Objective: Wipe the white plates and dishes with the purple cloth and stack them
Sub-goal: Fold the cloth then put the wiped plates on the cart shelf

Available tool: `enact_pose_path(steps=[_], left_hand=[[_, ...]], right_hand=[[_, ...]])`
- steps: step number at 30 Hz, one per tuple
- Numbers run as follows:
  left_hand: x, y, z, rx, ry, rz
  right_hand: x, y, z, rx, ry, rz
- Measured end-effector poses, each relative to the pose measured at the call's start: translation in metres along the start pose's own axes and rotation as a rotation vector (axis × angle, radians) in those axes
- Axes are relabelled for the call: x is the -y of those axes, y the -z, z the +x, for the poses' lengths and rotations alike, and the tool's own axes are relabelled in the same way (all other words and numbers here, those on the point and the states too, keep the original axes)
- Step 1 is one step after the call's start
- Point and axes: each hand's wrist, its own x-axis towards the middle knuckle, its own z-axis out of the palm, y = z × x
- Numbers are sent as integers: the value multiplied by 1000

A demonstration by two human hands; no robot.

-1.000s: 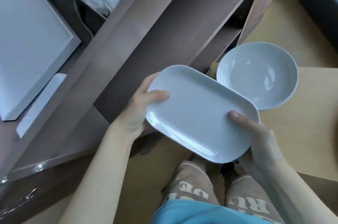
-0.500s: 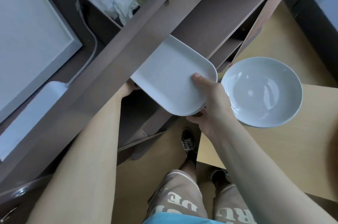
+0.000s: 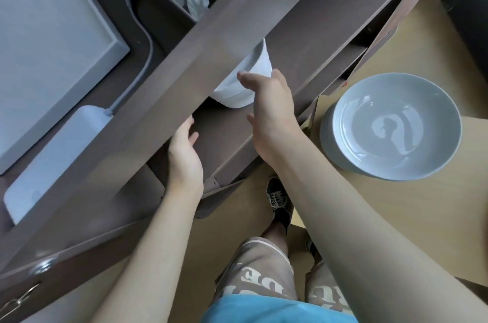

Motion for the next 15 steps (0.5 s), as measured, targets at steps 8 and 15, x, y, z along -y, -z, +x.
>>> enact_pose_path(steps=[8, 15], left_hand=[[67, -10, -50, 518, 13, 399], [88, -119, -38, 732, -37, 532]], right_hand=[[0, 107, -18, -69, 199, -182], [15, 246, -17, -495, 430, -448]])
